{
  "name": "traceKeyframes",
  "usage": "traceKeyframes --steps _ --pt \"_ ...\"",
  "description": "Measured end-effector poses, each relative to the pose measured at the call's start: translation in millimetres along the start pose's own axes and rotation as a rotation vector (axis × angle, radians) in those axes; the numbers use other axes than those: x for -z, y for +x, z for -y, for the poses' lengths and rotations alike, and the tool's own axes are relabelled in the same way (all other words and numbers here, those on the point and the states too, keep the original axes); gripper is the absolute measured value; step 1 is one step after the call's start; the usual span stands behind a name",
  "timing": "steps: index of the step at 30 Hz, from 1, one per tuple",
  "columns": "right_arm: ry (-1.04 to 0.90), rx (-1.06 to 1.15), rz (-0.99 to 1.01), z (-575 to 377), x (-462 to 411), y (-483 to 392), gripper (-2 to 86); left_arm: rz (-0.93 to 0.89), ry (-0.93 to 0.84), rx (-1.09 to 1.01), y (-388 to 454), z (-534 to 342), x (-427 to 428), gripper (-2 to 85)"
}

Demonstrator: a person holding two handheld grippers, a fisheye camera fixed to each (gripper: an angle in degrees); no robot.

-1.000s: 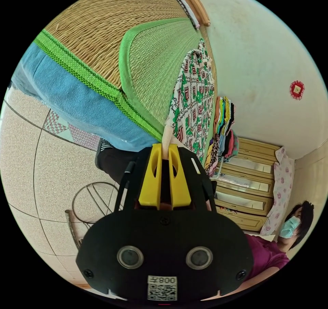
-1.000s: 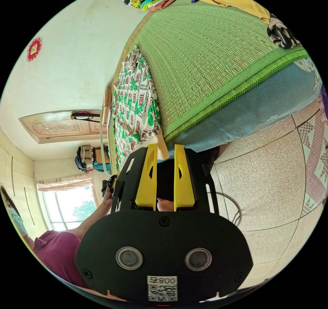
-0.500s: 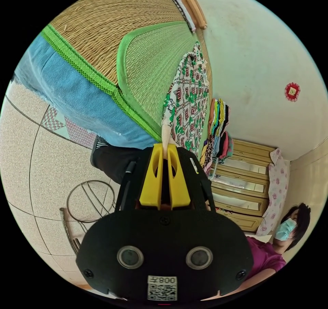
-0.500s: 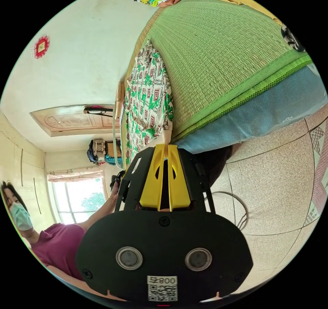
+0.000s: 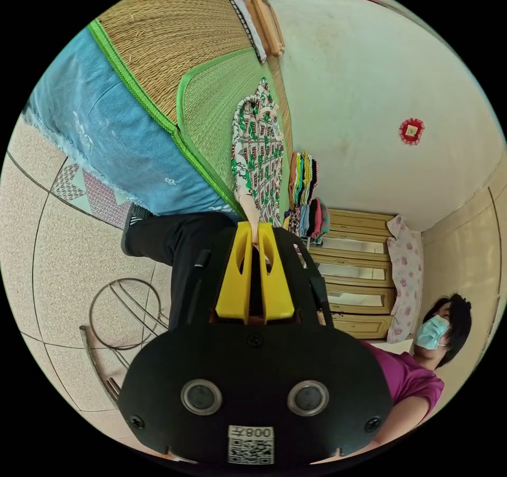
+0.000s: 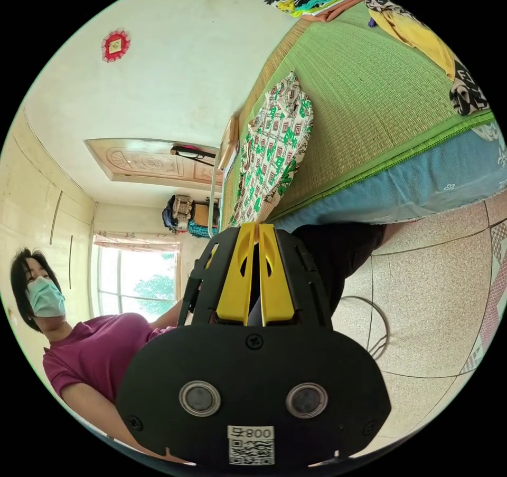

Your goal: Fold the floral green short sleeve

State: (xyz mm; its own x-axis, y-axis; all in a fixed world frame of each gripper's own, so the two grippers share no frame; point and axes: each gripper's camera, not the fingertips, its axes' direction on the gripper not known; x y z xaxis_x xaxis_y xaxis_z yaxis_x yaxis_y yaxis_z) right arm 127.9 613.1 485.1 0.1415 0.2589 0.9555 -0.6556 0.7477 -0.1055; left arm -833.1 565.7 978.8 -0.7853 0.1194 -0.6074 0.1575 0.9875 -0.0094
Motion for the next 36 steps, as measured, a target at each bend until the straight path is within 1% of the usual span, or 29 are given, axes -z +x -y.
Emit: traceKeyframes --steps 8,19,28,36 --pt "0.006 0.087 0.037 -76.1 28.6 -44.1 0.9 -0.078 -0.007 -0.089 43.1 -76.5 32.9 2.0" --pt "0.024 0.172 0.066 -146.2 52.6 -83.1 0.7 -0.152 -0.006 -0.207 104.4 -159.9 60.5 1.9" --pt "0.051 0.228 0.093 -182.5 68.1 -103.5 0.7 -0.192 0.005 -0.272 140.9 -193.0 62.8 1.9" --pt "0.059 0.242 0.104 -194.2 68.1 -108.3 0.7 -0.220 0.029 -0.276 155.9 -198.5 53.2 1.8"
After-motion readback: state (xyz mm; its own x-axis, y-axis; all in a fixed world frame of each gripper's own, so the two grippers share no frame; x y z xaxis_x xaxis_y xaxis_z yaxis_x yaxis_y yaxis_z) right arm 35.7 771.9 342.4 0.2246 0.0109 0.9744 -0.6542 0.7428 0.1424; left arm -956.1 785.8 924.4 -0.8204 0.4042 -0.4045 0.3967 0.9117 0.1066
